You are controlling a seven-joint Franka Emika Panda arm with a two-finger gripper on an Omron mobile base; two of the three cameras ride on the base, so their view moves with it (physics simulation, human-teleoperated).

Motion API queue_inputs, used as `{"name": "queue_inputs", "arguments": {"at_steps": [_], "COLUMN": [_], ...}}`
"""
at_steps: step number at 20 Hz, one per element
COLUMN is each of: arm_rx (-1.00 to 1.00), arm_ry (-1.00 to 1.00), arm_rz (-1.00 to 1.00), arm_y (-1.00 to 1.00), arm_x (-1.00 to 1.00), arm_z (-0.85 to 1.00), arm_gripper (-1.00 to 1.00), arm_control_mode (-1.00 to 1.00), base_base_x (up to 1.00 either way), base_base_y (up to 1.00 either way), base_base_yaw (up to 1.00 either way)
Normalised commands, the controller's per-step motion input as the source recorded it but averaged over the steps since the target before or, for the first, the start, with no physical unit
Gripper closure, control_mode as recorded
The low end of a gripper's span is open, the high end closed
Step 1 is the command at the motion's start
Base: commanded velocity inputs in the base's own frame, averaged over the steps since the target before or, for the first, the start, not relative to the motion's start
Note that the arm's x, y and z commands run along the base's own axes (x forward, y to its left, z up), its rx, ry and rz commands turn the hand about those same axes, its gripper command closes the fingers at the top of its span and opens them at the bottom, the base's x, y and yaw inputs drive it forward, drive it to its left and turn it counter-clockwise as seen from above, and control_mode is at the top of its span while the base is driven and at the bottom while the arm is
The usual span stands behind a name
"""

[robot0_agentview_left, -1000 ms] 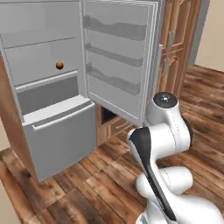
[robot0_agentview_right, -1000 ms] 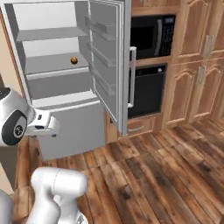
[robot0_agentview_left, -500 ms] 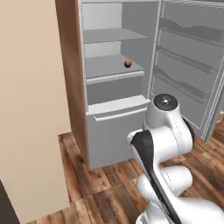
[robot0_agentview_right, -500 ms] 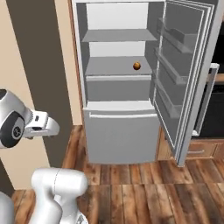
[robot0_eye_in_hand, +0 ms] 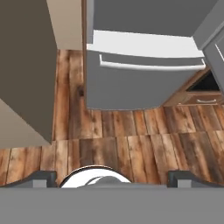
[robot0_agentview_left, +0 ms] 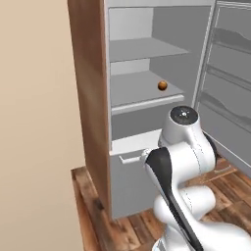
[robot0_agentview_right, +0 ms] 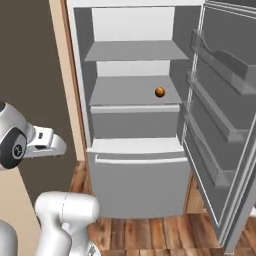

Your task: Open the fridge, remove the orange, lemon, and steak, and place them on any counter.

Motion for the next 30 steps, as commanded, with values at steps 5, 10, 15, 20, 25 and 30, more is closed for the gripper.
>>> {"name": "queue_inputs", "arguments": {"at_steps": [5, 10, 15, 20, 25, 30], "arm_rx": [0.0, 0.0, 0.0, 0.02, 0.01, 0.01], "arm_ry": [0.0, 0.0, 0.0, 0.0, -0.06, -0.13], "arm_rz": [0.0, 0.0, 0.0, -0.03, -0.14, -0.14], "arm_y": [0.0, 0.0, 0.0, 0.14, 0.01, 0.0], "arm_x": [0.0, 0.0, 0.0, 0.33, 0.87, 0.81], "arm_z": [0.0, 0.0, 0.0, 0.0, 0.03, 0.04], "arm_gripper": [-1.0, -1.0, -1.0, -1.0, -1.0, -1.0], "arm_control_mode": [1.0, 1.0, 1.0, -1.0, -1.0, -1.0], "base_base_x": [0.83, 0.56, 0.84, 0.3, 0.0, 0.0], "base_base_y": [-0.63, -0.89, -0.01, 0.11, 0.0, 0.0], "base_base_yaw": [-0.11, -0.03, -0.03, -0.03, 0.0, 0.0]}}
